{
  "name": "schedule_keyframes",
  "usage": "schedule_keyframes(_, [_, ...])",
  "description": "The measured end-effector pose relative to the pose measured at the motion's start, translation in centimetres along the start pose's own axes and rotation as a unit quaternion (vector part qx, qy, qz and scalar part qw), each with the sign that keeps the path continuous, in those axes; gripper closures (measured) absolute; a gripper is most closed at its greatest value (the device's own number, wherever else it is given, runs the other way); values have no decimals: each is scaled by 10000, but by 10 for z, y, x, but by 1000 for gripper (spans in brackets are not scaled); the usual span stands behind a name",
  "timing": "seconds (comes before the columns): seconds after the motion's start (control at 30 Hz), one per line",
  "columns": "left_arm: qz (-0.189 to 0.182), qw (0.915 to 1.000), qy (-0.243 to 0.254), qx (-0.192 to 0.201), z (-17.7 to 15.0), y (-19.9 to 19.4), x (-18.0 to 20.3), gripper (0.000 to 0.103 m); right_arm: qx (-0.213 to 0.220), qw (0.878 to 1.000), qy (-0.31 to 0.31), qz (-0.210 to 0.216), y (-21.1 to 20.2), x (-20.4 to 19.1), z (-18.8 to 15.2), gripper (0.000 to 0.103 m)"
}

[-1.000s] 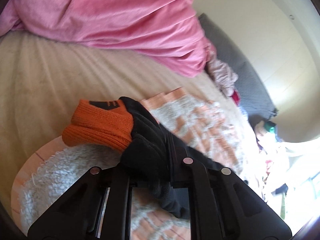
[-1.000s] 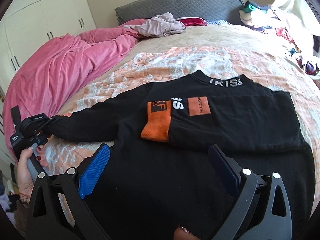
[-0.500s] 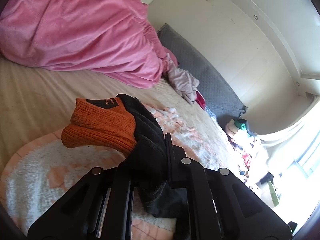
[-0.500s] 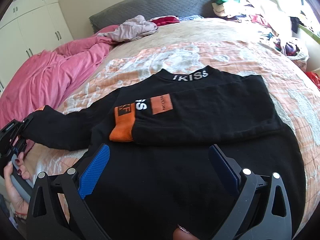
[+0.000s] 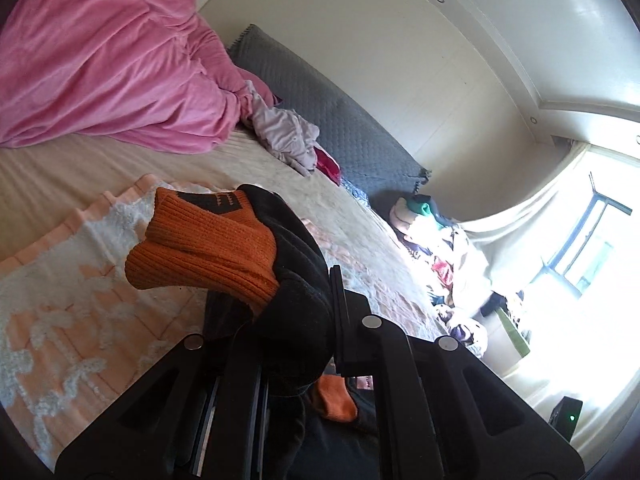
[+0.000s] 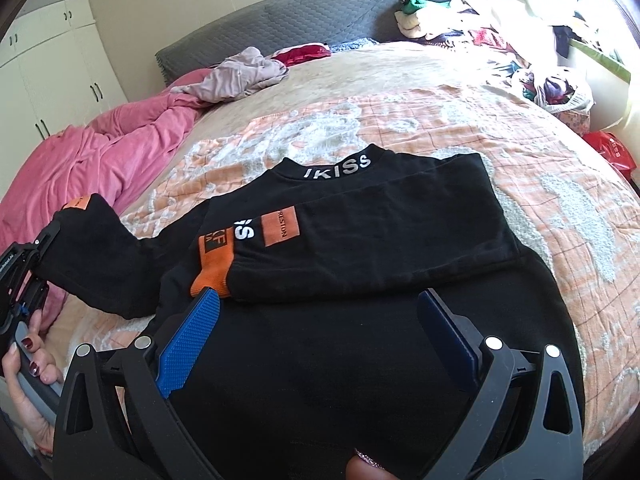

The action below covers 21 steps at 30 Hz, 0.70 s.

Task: Fold small clothes
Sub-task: 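Fold the held sleeve across the body toward the right gripper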

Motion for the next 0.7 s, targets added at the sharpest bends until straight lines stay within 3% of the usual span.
schedule_keyframes(0.3, [-467, 9974, 211, -513, -29, 29, 31, 100, 53, 9997, 215, -99, -3, 17, 3, 5])
schedule_keyframes(0.7, [-775, 9887, 423, -1213, -72, 58, 53, 100, 1, 9983, 525, -241, 0, 45, -1, 5])
Point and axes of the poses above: each gripper's, at about its wrist camera, not at the fingertips, and y roughly the way its jaws point, x to its right, z to its top, the point moved 9 cm from there along y, roughly the way its jaws point, and after that the axes turned 7 degrees about -z, right-handed, at the moved point
